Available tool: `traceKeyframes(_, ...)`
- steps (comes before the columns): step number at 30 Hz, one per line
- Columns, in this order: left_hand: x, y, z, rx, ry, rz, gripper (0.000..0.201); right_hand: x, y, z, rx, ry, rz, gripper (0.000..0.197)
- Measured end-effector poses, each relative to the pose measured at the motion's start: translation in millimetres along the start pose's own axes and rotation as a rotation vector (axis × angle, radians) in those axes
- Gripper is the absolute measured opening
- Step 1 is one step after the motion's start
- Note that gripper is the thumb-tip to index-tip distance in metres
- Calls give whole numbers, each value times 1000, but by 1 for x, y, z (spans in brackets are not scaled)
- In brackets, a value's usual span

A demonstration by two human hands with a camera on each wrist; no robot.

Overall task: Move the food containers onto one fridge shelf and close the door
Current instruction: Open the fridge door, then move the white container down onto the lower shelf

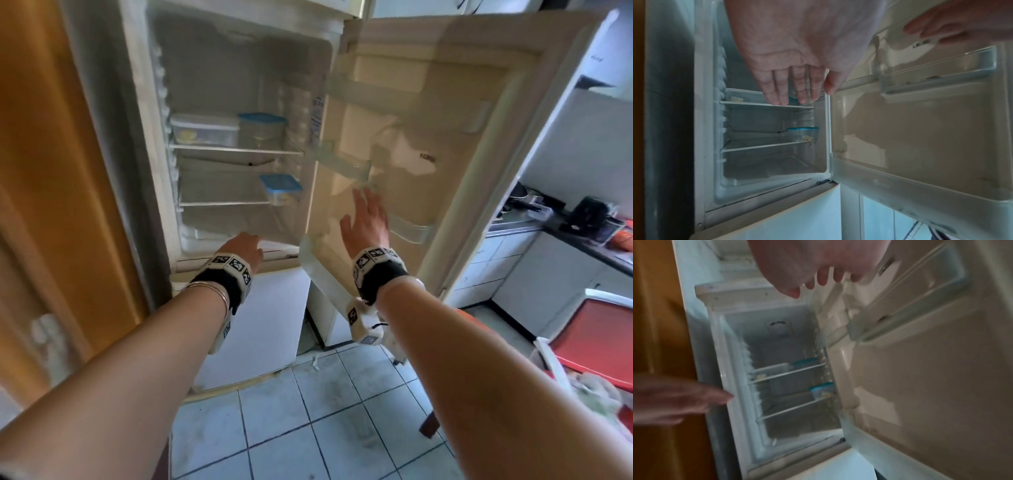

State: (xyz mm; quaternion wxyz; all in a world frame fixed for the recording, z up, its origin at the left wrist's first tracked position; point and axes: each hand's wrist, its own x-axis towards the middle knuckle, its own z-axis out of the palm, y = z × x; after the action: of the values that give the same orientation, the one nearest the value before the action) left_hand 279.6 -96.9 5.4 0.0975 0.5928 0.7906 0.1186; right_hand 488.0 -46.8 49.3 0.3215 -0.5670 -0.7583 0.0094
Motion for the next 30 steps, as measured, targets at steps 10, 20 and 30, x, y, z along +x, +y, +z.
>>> traceKeyframes(10, 36, -69, -9, -14, -12, -83, 47, 14, -62, 122, -144, -433, -186, 52)
traceKeyframes(20, 143, -80, -2, -22, -36, -148, 48, 108, -67, 227, -159, -643, -234, 49)
traceKeyframes(30, 252, -61, -41, -62, 37, -193, 50, 223, -80, 258, 10, -604, -295, 53)
